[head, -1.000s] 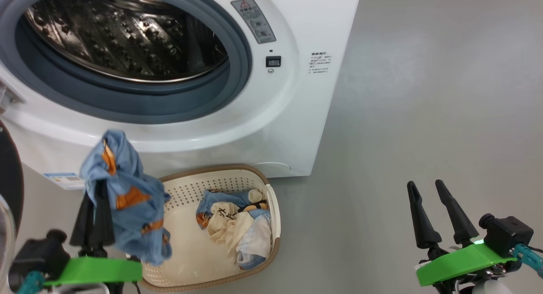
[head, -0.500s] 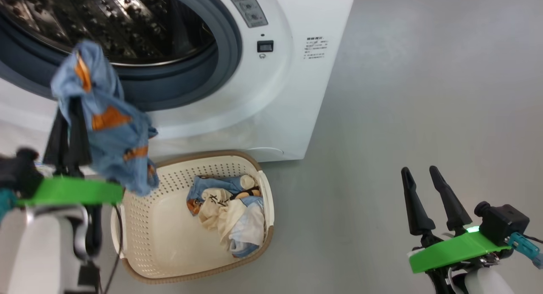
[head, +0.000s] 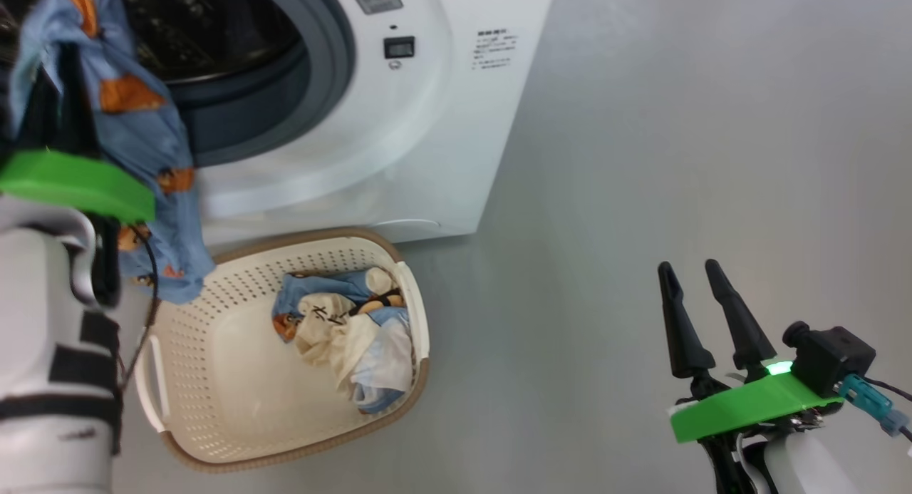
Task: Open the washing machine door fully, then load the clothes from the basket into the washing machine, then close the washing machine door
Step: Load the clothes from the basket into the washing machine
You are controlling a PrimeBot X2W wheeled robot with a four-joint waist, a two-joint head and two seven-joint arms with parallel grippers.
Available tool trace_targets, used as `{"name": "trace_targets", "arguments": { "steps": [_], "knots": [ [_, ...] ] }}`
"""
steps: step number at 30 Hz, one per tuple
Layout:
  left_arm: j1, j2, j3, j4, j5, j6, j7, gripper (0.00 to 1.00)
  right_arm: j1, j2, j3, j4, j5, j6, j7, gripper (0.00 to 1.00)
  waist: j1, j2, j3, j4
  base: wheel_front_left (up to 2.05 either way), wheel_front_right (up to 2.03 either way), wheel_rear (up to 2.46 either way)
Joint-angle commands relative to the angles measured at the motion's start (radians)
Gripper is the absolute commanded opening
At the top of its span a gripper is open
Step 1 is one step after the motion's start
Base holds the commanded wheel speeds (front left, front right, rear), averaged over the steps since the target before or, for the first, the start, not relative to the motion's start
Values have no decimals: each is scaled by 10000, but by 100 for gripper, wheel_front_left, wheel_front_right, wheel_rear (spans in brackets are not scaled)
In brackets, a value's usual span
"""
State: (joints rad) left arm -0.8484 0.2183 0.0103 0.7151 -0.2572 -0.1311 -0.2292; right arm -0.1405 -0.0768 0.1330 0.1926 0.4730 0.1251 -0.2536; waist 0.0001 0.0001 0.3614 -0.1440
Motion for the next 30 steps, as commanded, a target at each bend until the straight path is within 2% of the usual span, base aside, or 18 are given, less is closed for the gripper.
{"name": "trace_targets", "arguments": {
  "steps": [1, 9, 15, 22, 30],
  "knots": [
    [-452, 482, 219, 48, 59, 73, 22, 0, -302, -14, 306, -242, -50, 56, -82, 100, -1, -1, 285, -261, 0, 0, 0],
    [-2379, 778, 185, 2447, 33, 201, 148, 0, -597, 117, 573, -267, -18, 56, -82, 100, -1, -1, 895, -764, 0, 0, 0],
    [-3732, 1064, 54, 3727, 90, 223, 253, 0, -862, 198, 774, -327, 19, 56, -82, 100, -1, -1, 1484, -1069, 0, 0, 0],
    [-5146, 1459, -231, 4827, 268, 252, 399, 0, -1189, 256, 1062, -412, 101, 56, -82, 100, -1, -1, 2173, -1453, 0, 0, 0],
    [-5995, 1785, -432, 5158, 368, 253, 195, 0, -1393, 263, 1332, -542, 401, 56, -82, 100, -1, -1, 2561, -1735, 0, 0, 0]
  ]
}}
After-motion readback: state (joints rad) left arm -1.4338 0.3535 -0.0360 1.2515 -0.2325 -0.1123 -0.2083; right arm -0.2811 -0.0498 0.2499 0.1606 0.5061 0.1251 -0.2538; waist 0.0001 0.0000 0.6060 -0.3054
